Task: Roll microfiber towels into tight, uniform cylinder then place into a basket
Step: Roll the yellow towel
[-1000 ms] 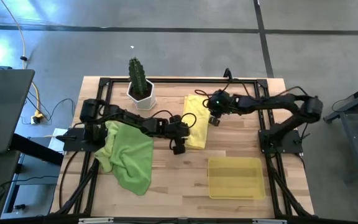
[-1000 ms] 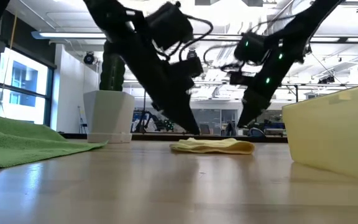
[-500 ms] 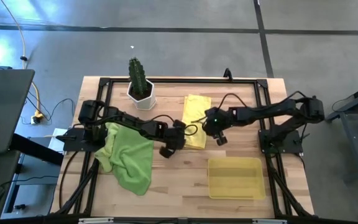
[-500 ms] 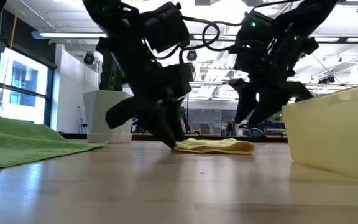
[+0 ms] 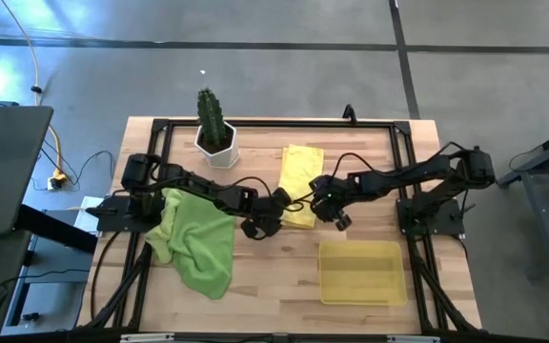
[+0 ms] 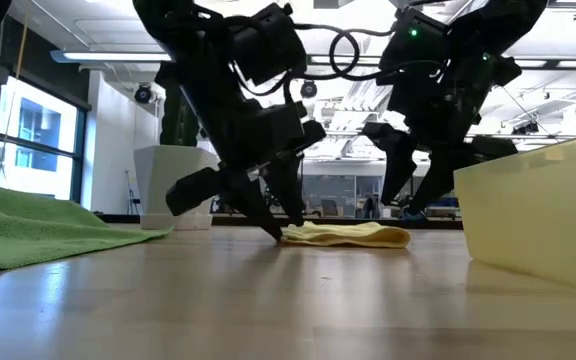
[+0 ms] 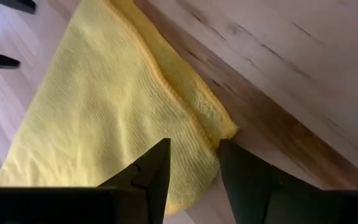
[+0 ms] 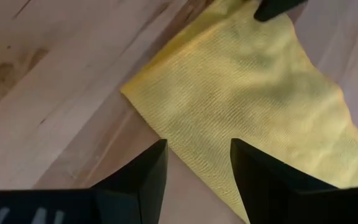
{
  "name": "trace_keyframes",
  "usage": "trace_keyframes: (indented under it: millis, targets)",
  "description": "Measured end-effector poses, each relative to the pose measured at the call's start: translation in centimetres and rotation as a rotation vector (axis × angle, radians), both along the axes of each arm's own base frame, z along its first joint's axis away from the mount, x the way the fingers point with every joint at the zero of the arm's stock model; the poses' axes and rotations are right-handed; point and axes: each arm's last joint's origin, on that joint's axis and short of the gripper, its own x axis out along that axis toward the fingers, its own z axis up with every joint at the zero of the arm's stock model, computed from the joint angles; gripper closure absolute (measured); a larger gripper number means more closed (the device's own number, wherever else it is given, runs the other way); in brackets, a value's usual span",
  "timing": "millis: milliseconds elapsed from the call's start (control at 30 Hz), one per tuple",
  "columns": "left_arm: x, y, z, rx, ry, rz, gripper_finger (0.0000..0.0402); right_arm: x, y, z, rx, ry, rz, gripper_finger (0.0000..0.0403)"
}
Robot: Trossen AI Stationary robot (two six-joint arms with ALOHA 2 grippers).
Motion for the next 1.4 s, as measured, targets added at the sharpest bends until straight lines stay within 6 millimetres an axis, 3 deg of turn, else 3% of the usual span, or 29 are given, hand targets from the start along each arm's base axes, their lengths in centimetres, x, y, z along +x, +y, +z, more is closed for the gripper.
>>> trace_keyframes:
  millis: [200, 433, 600, 1033, 1200, 1400]
  targets:
    - [0.5, 0.0, -1.0, 0.005, -0.009, 0.004, 0.0275, 0.1, 0.5, -0.5, -0.020, 0.017, 0.056, 0.0236]
    - [0.9, 0.0, -1.0, -0.058, -0.081, 0.116, 0.0275, 0.7, 1.4, -2.7, -0.018, 0.080, 0.095, 0.0236]
    - [0.9, -0.2, -1.0, -0.087, -0.090, 0.157, 0.0275, 1.1, 1.8, -3.2, -0.052, 0.079, 0.128, 0.0244]
    - [0.9, -1.0, -1.1, -0.209, -0.134, 0.370, 0.0279, 1.1, 1.8, -3.0, 0.078, 0.074, -0.102, 0.0396]
    - [0.9, -1.5, -1.2, -0.255, -0.149, 0.430, 0.0307, 1.1, 1.6, -3.1, 0.147, 0.078, -0.227, 0.0396]
    - [0.8, -1.7, -1.3, -0.323, -0.155, 0.490, 0.0374, 1.1, 0.7, -3.1, 0.193, 0.080, -0.330, 0.0401]
